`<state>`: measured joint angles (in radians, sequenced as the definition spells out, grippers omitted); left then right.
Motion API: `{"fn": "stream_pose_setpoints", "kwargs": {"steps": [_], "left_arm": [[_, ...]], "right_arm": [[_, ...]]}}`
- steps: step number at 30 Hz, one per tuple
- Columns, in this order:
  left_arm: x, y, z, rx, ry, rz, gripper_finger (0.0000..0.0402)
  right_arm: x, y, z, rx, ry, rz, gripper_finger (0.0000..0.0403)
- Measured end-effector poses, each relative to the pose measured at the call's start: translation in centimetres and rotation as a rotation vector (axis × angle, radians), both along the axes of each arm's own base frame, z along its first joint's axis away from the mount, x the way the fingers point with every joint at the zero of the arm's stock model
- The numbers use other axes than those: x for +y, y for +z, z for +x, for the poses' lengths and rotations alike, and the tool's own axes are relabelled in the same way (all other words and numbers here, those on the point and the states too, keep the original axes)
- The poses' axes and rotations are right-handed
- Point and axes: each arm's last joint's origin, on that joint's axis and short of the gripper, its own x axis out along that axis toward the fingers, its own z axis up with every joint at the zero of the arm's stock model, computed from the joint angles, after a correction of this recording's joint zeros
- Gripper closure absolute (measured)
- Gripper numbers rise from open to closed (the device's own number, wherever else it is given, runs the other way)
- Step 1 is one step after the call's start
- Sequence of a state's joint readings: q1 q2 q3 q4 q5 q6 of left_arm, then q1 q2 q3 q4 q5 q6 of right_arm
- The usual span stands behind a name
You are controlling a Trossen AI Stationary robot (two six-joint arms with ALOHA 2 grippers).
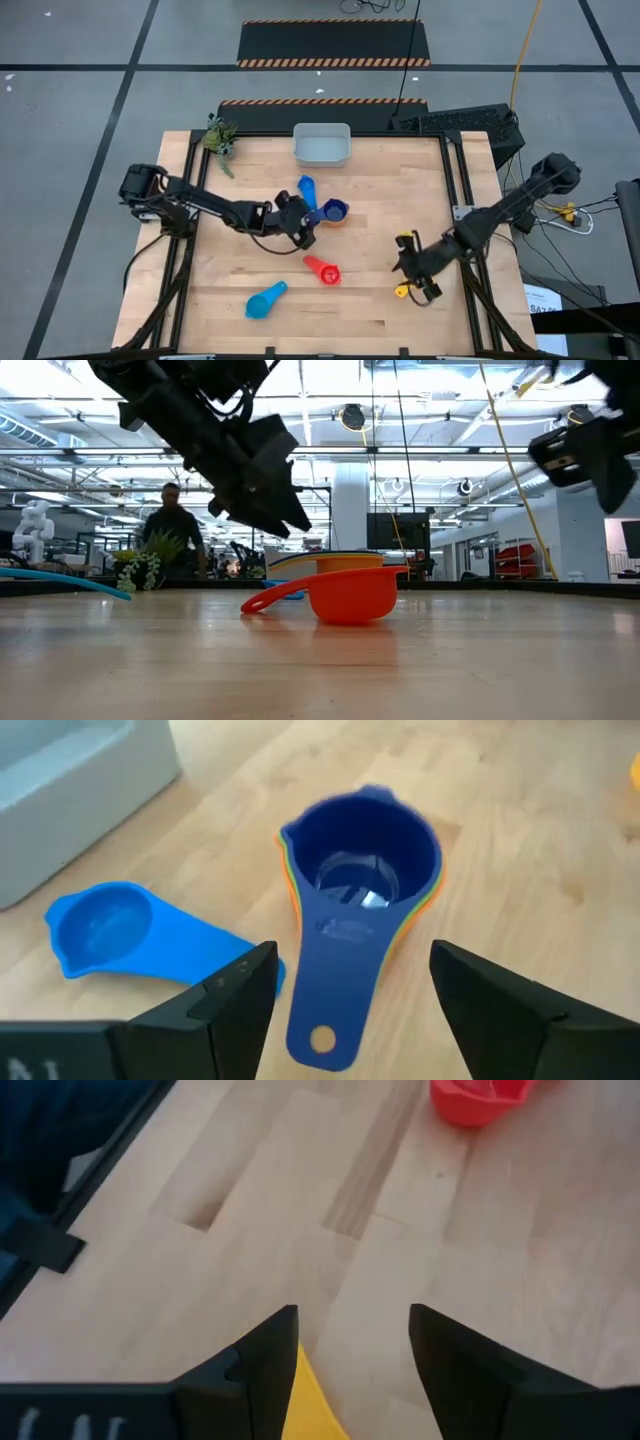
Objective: Nest measuring cups in basket
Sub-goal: Stack the yellow measuring cup into the purple measuring cup
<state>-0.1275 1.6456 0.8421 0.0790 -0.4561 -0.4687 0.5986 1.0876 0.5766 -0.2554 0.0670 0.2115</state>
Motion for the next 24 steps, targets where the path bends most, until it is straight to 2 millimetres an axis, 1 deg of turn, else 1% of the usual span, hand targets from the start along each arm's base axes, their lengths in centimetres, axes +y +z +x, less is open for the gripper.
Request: {"fn": "stream_pose_setpoints", "kwargs": {"steps": [4,7,9,12,16,20,24], "left_arm": [[-0.9,0.1,-0.1,-0.026,0.042,0.006,0.0135],[-2.0,0.2,-0.3,-0.043,0.036,0.004,0.0135],[-2.9,0.2,-0.4,-0.052,0.033,0.003,0.0135],[-4.0,0.3,-0.6,-0.072,0.026,0.018,0.0135],[-5.4,0.6,-0.8,-0.115,-0.001,0.014,0.0135],[-6.3,0.6,-1.0,-0.126,-0.013,0.012,0.0135],[-7.1,0.7,-1.2,-0.137,-0.026,-0.001,0.0135]], "right_arm": [[1.4,-0.5,-0.6,-0.021,-0.052,-0.039,0.0223],[2.7,-1.2,-0.4,-0.032,-0.074,-0.038,0.0224],[3.6,-1.7,-0.1,-0.032,-0.079,-0.069,0.0225],[5.1,-1.9,0.9,-0.019,-0.081,-0.115,0.0225],[7.0,-2.2,1.7,0.058,-0.09,-0.154,0.0225],[8.6,-1.8,2.0,0.133,-0.144,-0.188,0.0225],[9.7,-1.2,2.0,0.102,-0.208,-0.181,0.0225]]}}
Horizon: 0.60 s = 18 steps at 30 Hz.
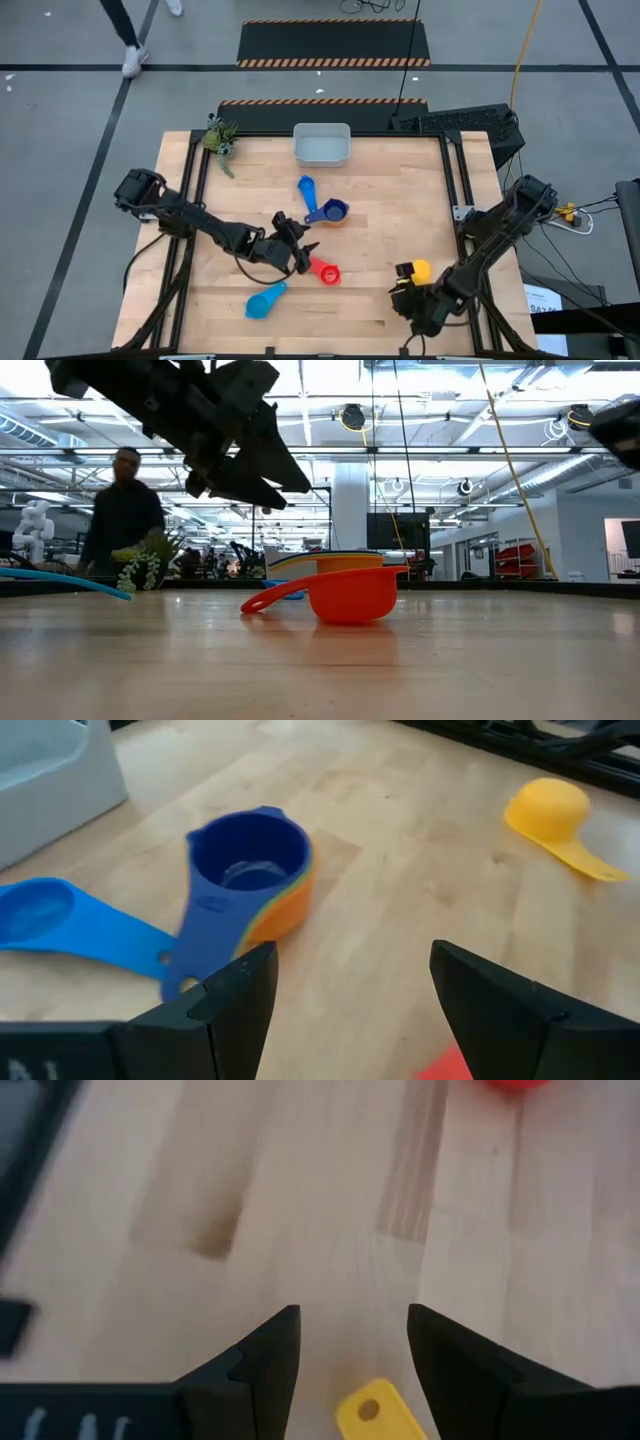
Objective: Nest measuring cups in basket
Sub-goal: Stack the yellow measuring cup into the purple measuring cup
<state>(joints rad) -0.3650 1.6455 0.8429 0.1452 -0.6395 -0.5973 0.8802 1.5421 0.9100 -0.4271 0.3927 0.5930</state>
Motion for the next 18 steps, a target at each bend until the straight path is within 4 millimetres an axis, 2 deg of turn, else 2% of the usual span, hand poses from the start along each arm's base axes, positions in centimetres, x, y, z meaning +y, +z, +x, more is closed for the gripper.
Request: {"fn": "stream_pose_setpoints", "kwargs": {"steps": [8,18], "left_arm": [[-1.7,0.1,-0.5,-0.023,-0.037,-0.005,0.0135],[-3.6,0.2,-1.3,-0.044,-0.064,-0.011,0.0135]], "right_arm": [[1.0,-0.2,-1.2,-0.044,-0.097,0.022,0.0225],[2.0,-3.2,-1.6,-0.001,-0.137,-0.044,0.0225]]}}
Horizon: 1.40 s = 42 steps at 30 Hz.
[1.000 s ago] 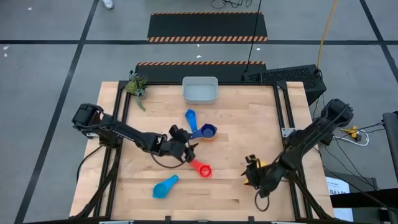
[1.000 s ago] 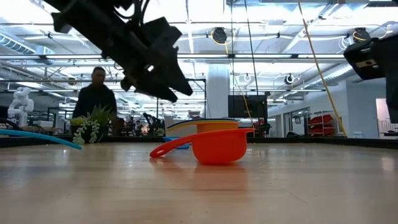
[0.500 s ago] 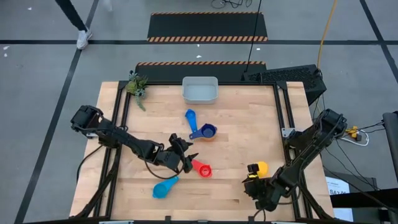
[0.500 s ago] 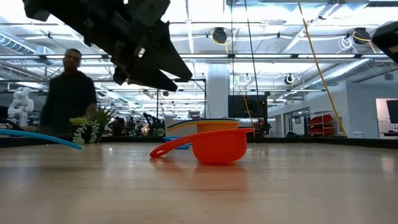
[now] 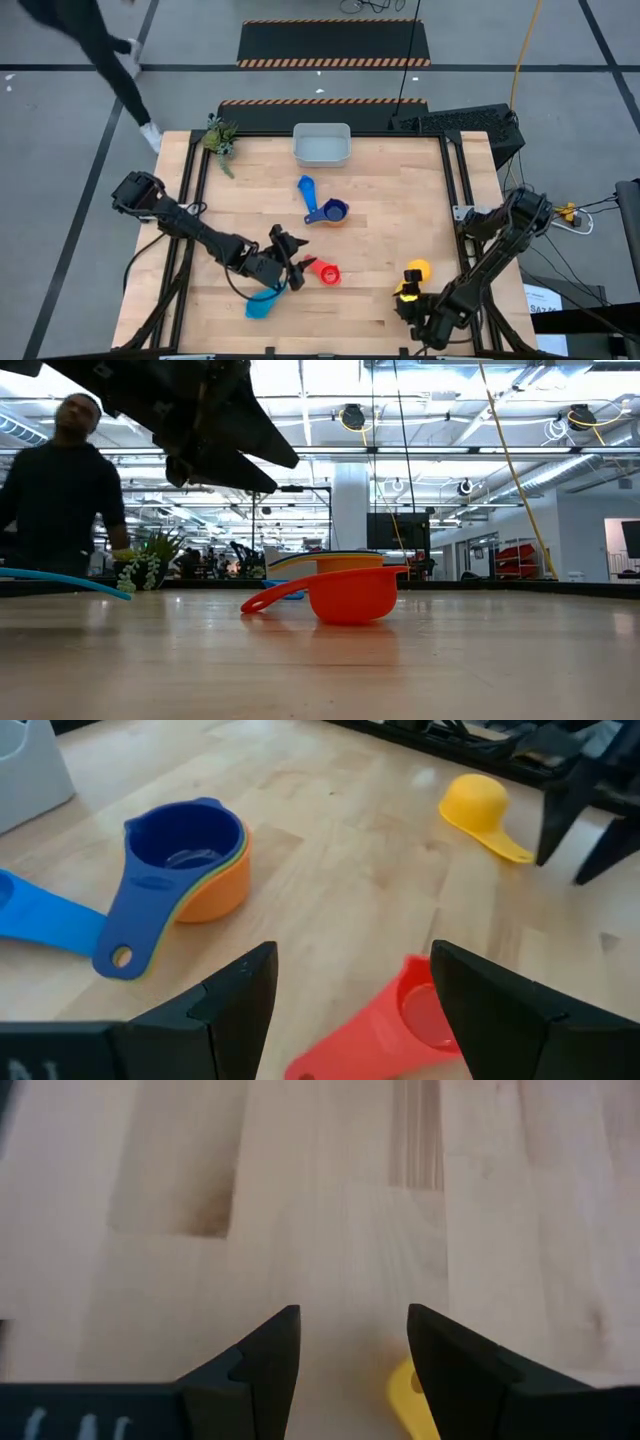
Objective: Nest measuring cups in basket
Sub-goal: Stack the yellow measuring cup into the purple measuring cup
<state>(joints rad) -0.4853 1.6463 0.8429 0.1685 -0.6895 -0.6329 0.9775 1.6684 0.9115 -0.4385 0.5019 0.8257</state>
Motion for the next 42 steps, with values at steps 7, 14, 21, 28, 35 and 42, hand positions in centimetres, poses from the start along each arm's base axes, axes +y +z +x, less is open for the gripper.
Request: {"fn": "stream_pose_setpoints", "kwargs": {"steps": [7,14,21,28,35,42], "left_arm": [[-1.3,0.0,-0.7,-0.016,-0.009,0.001,0.0135],[-2.0,0.0,-1.1,-0.02,-0.017,0.006,0.0135],[-1.7,0.0,-1.0,-0.014,-0.007,0.031,0.0135],[-0.9,0.0,-0.6,-0.005,0.016,0.043,0.0135],[-0.5,0.0,-0.4,0.002,0.019,0.063,0.0135],[-0.1,0.0,-0.3,0.007,0.023,0.076,0.0135]], "right_arm": [[-0.2,-0.8,0.0,-0.008,-0.012,-0.074,0.024],[-0.7,-0.9,-0.4,0.026,-0.01,-0.126,0.027],[-0.9,-0.9,-0.7,0.06,0.021,-0.173,0.0275],[-1.3,-0.9,-1.3,0.143,0.035,-0.19,0.0275],[-0.3,1.1,-2.1,0.178,0.004,-0.18,0.0275],[0.3,2.7,-3.2,0.137,-0.046,-0.242,0.0275]]}}
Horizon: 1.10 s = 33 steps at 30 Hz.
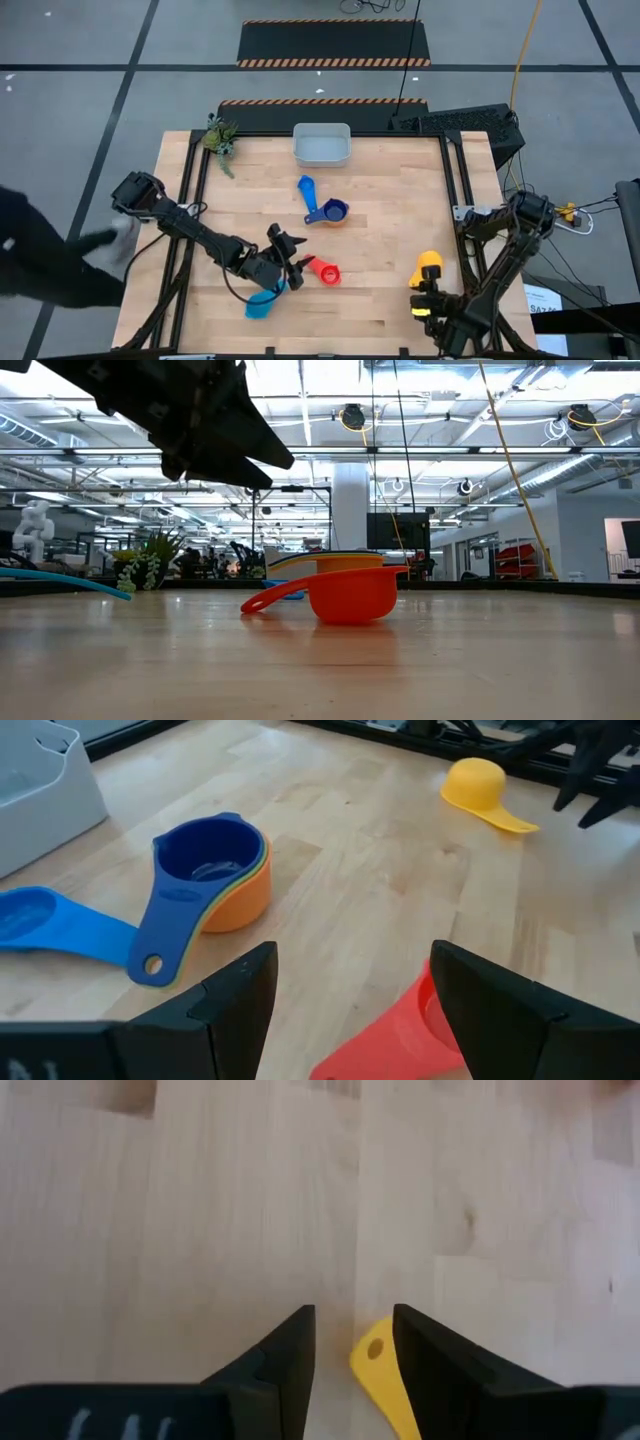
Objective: Nest measuring cups in basket
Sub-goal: Stack the yellow measuring cup into the purple measuring cup
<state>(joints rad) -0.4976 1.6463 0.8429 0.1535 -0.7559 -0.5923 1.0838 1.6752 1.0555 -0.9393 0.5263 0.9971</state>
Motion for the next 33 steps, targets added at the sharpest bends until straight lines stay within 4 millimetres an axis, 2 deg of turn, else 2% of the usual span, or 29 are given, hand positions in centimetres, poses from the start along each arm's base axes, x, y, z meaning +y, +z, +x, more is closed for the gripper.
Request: {"fn": "stream_pose_setpoints", "kwargs": {"steps": [15,30,33], "left_arm": [[-0.1,0.0,0.0,-0.004,-0.003,-0.001,0.0135],[-0.1,0.0,0.0,-0.005,-0.004,-0.001,0.0135],[-0.1,0.0,0.0,-0.005,-0.004,-0.001,0.0135]], "right_arm": [[-1.4,-3.0,-0.9,-0.009,-0.055,0.026,0.0275],[-2.5,-3.9,-1.4,-0.026,-0.121,0.01,0.0275],[-2.5,-3.9,-1.4,-0.027,-0.12,0.008,0.0286]]}}
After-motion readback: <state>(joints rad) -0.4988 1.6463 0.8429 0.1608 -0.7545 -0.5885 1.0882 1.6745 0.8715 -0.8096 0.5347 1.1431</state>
